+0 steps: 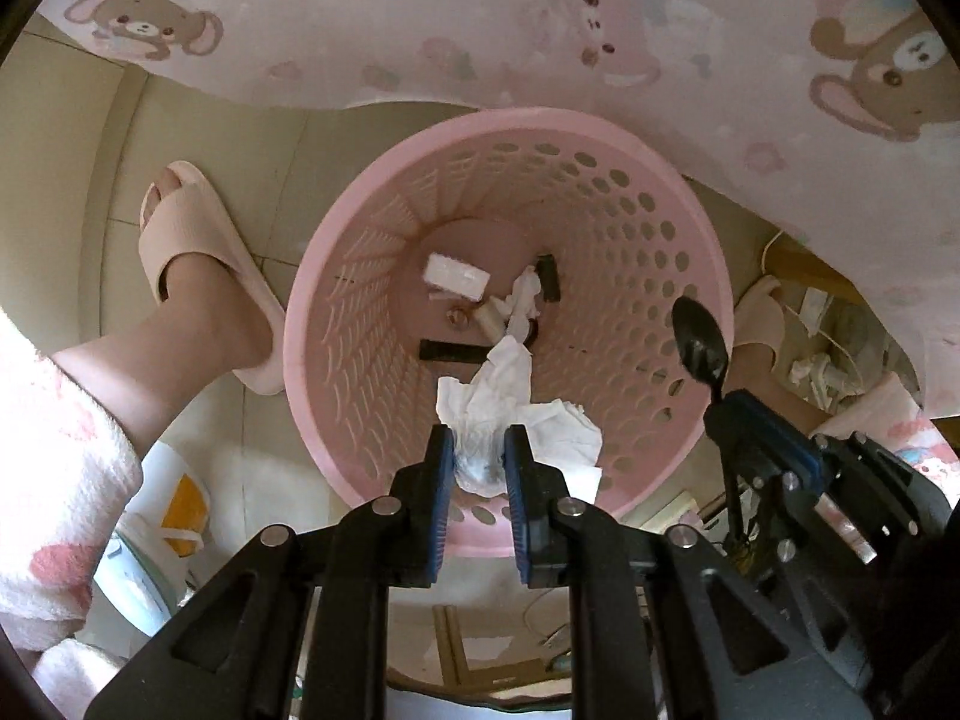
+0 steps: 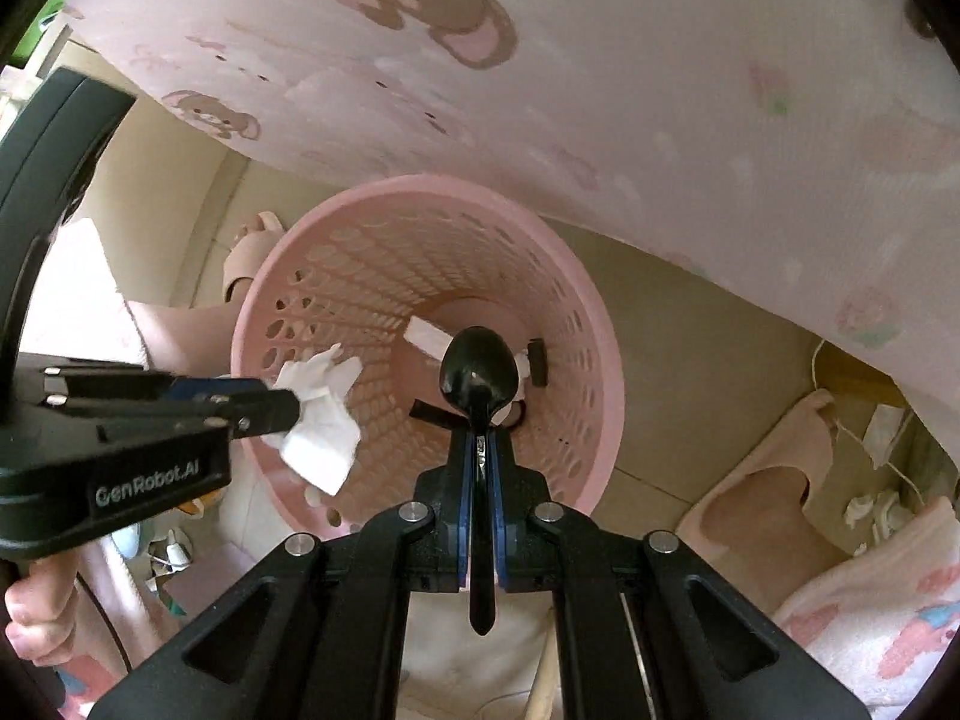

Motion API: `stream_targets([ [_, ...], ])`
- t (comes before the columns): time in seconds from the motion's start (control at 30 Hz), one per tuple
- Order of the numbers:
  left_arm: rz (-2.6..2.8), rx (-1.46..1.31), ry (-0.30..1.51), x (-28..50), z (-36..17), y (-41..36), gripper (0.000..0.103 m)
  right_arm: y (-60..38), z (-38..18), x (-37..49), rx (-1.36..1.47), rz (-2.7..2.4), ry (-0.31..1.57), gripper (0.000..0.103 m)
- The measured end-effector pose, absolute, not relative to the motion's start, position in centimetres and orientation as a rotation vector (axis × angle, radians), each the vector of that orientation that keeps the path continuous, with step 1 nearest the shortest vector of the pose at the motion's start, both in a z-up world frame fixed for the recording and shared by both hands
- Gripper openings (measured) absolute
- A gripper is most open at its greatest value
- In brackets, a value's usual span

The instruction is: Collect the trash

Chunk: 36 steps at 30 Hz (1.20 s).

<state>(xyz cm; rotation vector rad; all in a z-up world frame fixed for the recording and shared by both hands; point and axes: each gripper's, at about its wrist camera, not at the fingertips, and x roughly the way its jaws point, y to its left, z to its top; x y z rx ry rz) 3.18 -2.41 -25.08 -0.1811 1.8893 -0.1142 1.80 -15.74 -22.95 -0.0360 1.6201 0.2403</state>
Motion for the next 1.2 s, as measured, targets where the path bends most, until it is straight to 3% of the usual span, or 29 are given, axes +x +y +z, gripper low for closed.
stream_targets([
  [0.1, -0.109, -0.147, 1.888, 3.0, -25.2, -2.7, 0.026, -15.7, -23.2, 1.9, -0.042, 0.232, 1.62, 0.007],
  [0.17, -0.114, -0.143, 1.888, 2.9, -25.4, -2.7, 0.028, -15.6, -23.3, 1.8, -0.045, 0.231, 1.63, 0.007],
  [0.27, -0.108, -0.129, 1.882, 3.0, -25.3, -2.7, 0.041, -15.3, -23.6, 1.7, -0.053, 0.236, 1.648, 0.007],
  [0.6, -0.067, -0.088, 1.818, 3.4, -24.0, -2.3, 0.061, -15.5, -22.1, 1.9, -0.063, 0.215, 1.599, 0.012],
  [1.03, -0.068, 0.001, 1.542, 5.1, -17.1, -2.0, 0.068, -16.5, -15.2, 2.2, -0.014, 0.168, 1.387, 0.013],
  [1.2, -0.069, 0.069, 1.319, 4.8, -12.5, -2.3, 0.074, -16.1, -11.1, 1.4, -0.063, 0.206, 1.251, 0.013],
])
